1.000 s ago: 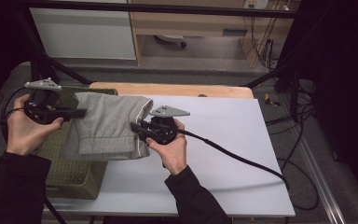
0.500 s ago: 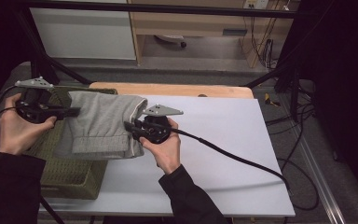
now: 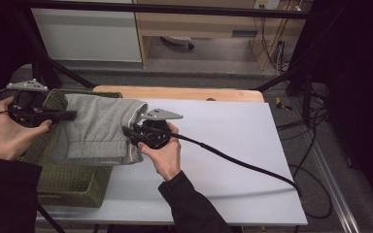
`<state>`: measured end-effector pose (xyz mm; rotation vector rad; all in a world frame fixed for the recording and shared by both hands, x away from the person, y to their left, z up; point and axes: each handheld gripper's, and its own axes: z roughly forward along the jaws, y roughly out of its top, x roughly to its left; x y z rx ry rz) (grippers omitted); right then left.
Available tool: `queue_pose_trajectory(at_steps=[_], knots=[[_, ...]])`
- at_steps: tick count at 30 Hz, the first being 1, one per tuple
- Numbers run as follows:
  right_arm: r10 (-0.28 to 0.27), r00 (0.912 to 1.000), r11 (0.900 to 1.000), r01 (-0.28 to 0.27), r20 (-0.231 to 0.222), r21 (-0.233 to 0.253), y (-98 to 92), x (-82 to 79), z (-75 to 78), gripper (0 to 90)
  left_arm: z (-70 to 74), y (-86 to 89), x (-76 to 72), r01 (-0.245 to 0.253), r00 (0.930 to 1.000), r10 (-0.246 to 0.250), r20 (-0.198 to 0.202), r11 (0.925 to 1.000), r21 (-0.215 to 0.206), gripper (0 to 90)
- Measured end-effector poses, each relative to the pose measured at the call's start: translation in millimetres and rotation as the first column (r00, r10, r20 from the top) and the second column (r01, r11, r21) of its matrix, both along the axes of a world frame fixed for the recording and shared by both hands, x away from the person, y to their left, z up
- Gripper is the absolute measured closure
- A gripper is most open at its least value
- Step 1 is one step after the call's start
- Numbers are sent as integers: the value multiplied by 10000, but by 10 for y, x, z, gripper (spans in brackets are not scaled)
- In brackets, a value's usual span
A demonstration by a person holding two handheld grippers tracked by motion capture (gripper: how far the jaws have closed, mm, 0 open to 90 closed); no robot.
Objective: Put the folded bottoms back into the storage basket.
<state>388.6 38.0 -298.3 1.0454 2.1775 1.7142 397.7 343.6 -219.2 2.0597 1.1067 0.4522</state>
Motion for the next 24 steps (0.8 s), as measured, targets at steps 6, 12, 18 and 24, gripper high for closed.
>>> queue_pose_trajectory(at_steps=[6,12,18,24], knots=[[54,10000,10000,-54,27,-26,87,-5,8,740,-6,63,6,-152,9999,152,12,9999,15,838],[62,10000,10000,-62,65,1,166,-6,11,740,6,134,-12,-269,9996,269,76,9996,26,838],[141,9999,9999,-141,83,-13,266,-9,18,739,4,225,-24,-423,9990,423,116,9991,56,838],[196,9997,9998,-195,123,-27,374,-5,14,738,9,311,-30,-597,9981,594,183,9981,158,839]])
